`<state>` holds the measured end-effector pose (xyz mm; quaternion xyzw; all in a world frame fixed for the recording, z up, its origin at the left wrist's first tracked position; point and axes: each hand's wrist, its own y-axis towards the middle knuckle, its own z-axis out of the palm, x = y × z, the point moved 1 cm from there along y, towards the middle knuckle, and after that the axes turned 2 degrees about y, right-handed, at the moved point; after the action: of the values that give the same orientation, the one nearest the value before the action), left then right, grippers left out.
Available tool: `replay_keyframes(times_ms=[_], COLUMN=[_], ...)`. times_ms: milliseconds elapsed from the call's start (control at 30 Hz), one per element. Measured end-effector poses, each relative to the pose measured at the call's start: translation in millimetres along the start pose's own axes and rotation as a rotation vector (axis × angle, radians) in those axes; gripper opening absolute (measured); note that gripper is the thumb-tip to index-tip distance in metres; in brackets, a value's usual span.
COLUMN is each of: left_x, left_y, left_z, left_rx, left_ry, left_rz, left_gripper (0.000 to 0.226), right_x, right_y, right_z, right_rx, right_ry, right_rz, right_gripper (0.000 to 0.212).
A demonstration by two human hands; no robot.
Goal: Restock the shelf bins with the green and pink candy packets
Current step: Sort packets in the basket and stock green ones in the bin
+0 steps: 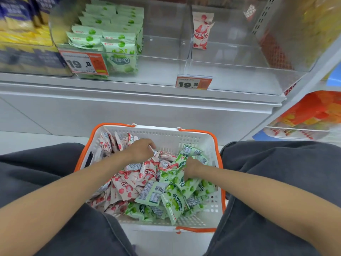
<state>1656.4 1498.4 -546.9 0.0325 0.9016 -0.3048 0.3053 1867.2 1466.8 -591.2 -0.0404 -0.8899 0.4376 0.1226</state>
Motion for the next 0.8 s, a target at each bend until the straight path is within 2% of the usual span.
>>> replay_keyframes(times_ms=[33, 100, 167, 200, 267, 333, 433, 467, 533, 600, 633, 733, 800], left_x=[-1, -4, -9, -13, -16, -17, -15, -15, -15, -17, -19, -24, -27], left_y=[0, -2, -4, -4, -2, 0, 3, 3, 2, -1, -4, -6, -8], left_z=[1, 1, -1, -3, -7, -13, -22, -25, -33, -41, -45, -63, -77], left_rx=[0.011, 0.033, 0.054, 0.072, 0.104, 0.101, 0.022, -0.01, -0.03, 0.03, 0.066, 0.055, -0.002], left_ry=[-0.003, -0.024, -0.143, -0.226, -0.357, -0.452, -0.627, -0.656, -0.671, -0.676, -0.67, -0.654, -0.672], left_rz=[0.001, 0.017, 0.044, 0.048, 0.041, -0.002, -0.071, -0.066, -0.038, 0.01, 0.034, 0.075, 0.089], left_gripper=[0.026, 0.054, 0.083, 0.089, 0.079, 0.056, 0.034, 0.031, 0.032, 0.031, 0.028, 0.023, 0.023], right_x=[6, 22, 41, 50, 62, 69, 69, 68, 65, 64, 65, 69, 73], right_y=[-3, -10, -22, -28, -37, -40, -41, -41, -38, -35, -36, -40, -48], right_z=[-8, -28, -49, -59, -76, -90, -113, -120, -128, -134, -137, -149, -159], right_rx=[-0.057, -0.139, -0.207, -0.229, -0.256, -0.281, -0.268, -0.222, -0.17, -0.217, -0.253, -0.314, -0.262], right_ry=[0.031, 0.024, -0.062, -0.076, -0.029, 0.121, 0.462, 0.533, 0.559, 0.601, 0.64, 0.747, 0.762], right_rz=[-0.054, -0.246, -0.461, -0.544, -0.657, -0.691, -0.572, -0.507, -0.456, -0.491, -0.511, -0.555, -0.607], right_gripper=[0.07, 0.058, 0.05, 0.047, 0.043, 0.042, 0.055, 0.056, 0.04, 0.017, 0.012, 0.012, 0.017])
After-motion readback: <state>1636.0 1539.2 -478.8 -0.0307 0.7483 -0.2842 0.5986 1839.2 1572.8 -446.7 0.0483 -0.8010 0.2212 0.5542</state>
